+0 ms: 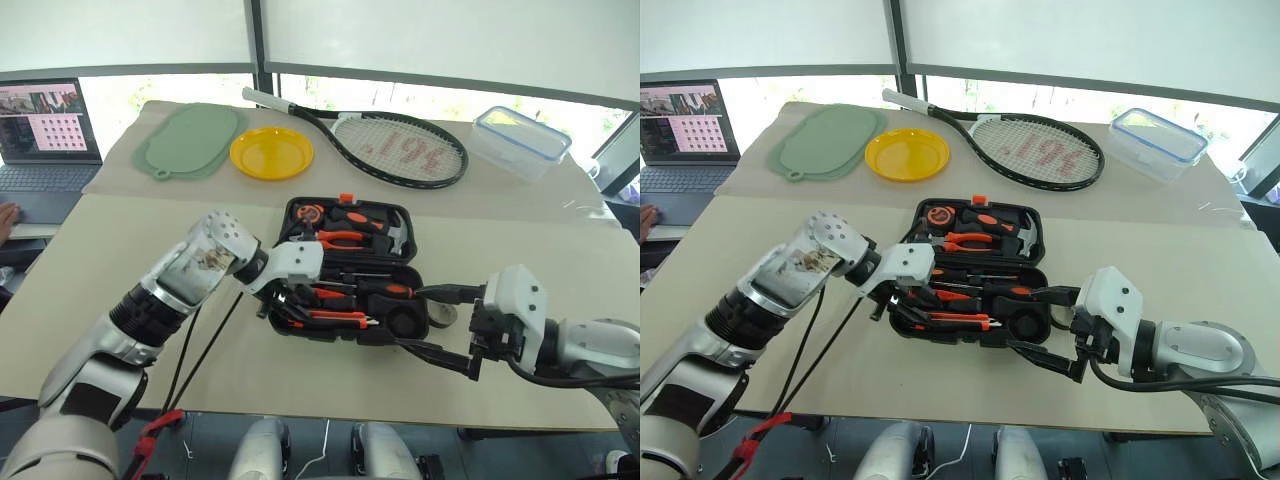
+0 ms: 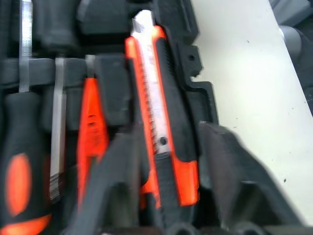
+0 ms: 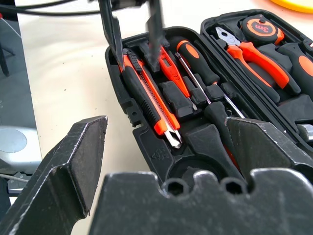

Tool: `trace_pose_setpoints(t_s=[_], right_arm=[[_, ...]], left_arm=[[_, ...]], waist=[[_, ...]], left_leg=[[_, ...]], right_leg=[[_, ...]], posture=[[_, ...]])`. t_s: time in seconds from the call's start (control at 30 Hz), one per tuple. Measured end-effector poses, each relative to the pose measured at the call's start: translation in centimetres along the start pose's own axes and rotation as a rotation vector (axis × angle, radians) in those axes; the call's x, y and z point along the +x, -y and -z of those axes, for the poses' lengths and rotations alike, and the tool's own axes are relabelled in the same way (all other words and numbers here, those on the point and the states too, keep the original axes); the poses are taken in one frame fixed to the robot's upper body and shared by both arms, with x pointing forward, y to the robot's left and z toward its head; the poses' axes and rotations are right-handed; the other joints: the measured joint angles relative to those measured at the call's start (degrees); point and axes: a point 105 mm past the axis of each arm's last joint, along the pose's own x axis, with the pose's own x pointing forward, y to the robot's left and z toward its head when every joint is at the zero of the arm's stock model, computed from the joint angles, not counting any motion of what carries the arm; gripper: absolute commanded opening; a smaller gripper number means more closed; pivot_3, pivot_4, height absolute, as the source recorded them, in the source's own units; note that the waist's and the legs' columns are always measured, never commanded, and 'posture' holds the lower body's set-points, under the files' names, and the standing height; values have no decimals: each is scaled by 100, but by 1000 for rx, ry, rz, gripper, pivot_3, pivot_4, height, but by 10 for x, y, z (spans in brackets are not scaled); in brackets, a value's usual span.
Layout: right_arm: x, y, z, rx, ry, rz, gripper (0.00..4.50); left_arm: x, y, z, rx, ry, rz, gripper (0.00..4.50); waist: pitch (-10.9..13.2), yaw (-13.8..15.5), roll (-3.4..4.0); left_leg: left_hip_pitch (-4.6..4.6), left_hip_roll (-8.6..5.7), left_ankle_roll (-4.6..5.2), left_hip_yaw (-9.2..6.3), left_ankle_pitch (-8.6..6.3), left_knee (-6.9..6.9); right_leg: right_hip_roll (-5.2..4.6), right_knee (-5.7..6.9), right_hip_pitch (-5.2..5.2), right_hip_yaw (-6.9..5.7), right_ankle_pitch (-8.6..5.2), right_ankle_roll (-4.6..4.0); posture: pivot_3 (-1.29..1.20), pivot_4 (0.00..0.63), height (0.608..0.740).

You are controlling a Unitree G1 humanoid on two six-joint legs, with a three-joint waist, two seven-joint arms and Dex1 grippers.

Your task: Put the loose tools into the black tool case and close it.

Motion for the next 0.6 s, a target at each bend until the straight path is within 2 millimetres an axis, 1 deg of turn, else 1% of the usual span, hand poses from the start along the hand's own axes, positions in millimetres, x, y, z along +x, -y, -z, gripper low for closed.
trace_pose_setpoints(t_s=[0.03,0.07,0.47,0.6], right_arm=[[0,0,0,0,0,0,4500],[0,0,0,0,0,0,4500],[0,0,1,4,-2,1,4500],[0,0,1,4,-2,2,4500]], left_arm=[[0,0,0,2,-1,1,382],[0,0,0,3,0,3,64],[0,2,1,78,-33,19,64],[7,4,7,132,-80,19,64]], waist=[[0,1,0],[0,1,0],[0,-4,1],[-1,-3,1]], left_leg=[[0,0,0,0,0,0],[1,0,0,0,0,0],[2,1,0,0,0,0],[3,0,0,0,0,0]], right_leg=[[0,0,0,0,0,0],[0,0,1,0,0,0],[1,0,1,0,0,0],[1,1,3,0,0,0]], posture=[[0,150,738],[0,150,738],[0,150,738],[0,150,738]])
